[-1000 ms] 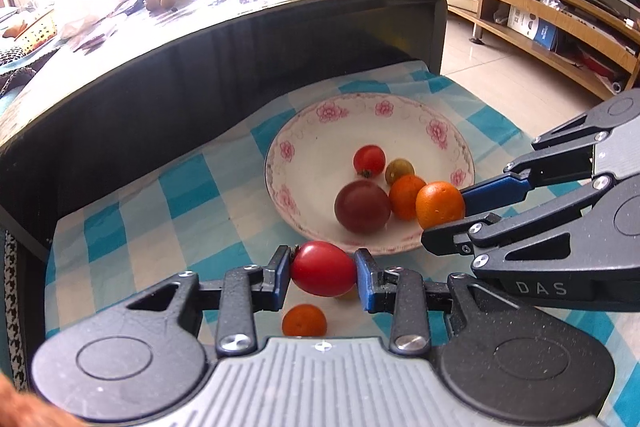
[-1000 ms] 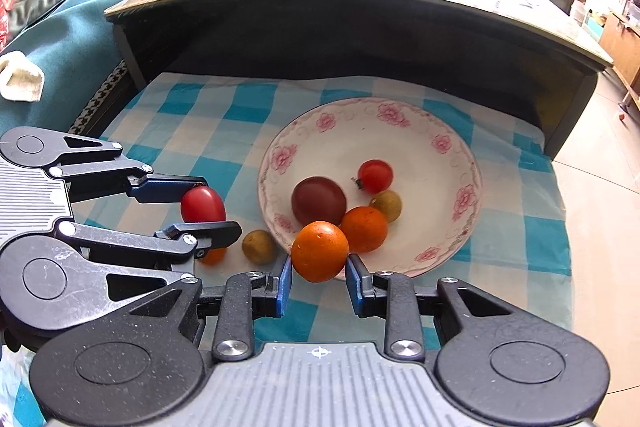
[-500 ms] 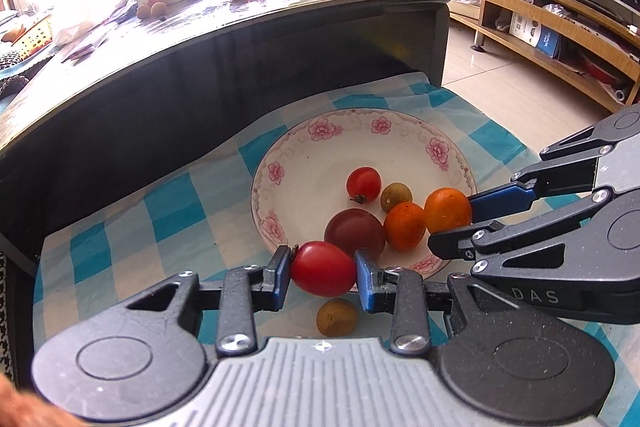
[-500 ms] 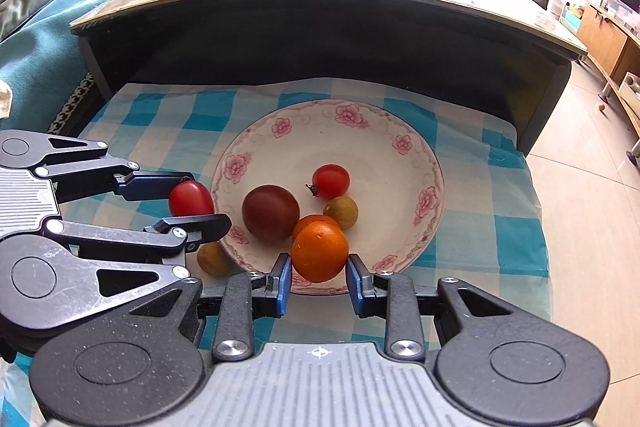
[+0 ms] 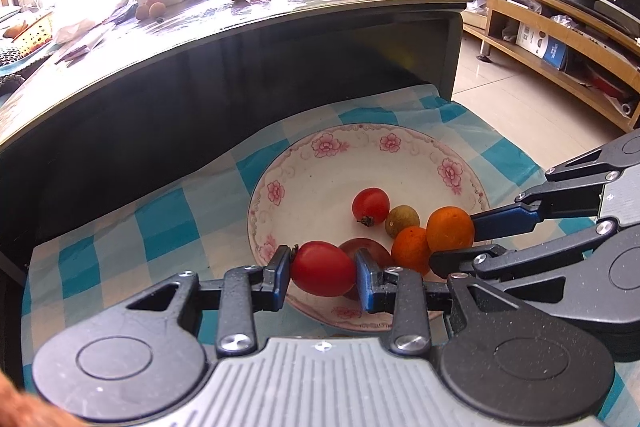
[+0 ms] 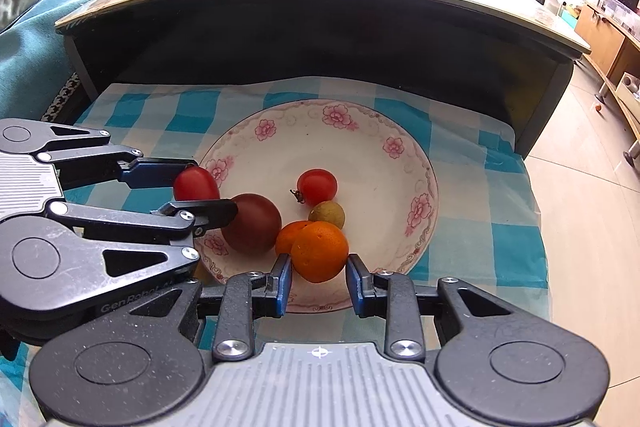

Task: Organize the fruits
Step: 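Carry the tomato and orange over the white plate and lower them inside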

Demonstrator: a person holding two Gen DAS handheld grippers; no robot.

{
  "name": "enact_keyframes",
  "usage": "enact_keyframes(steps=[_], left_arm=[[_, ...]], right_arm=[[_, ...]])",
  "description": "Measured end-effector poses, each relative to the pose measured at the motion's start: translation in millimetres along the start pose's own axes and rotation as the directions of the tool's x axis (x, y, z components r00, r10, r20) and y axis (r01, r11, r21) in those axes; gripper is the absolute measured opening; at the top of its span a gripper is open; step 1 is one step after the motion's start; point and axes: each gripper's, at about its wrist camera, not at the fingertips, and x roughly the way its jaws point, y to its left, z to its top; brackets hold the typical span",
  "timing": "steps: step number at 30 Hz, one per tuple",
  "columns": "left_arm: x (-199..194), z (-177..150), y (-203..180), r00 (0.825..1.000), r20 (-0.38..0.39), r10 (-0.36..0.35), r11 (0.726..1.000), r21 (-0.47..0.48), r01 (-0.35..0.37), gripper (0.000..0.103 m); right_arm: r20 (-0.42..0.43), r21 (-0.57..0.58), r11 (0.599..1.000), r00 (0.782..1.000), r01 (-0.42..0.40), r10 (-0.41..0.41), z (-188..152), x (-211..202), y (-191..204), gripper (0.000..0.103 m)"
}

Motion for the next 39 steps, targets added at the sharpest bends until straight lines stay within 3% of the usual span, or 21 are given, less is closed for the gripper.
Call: enact_keyframes(steps=[39], left_arm=[[32.9,22.2,26.8,0.999,0.040,-0.033,0.991,-0.126,0.038,0.042]], right_arm=[[0.070,0.061,0.998,0.998,-0.007,0.003,24.5,22.7,-15.3,0.024]])
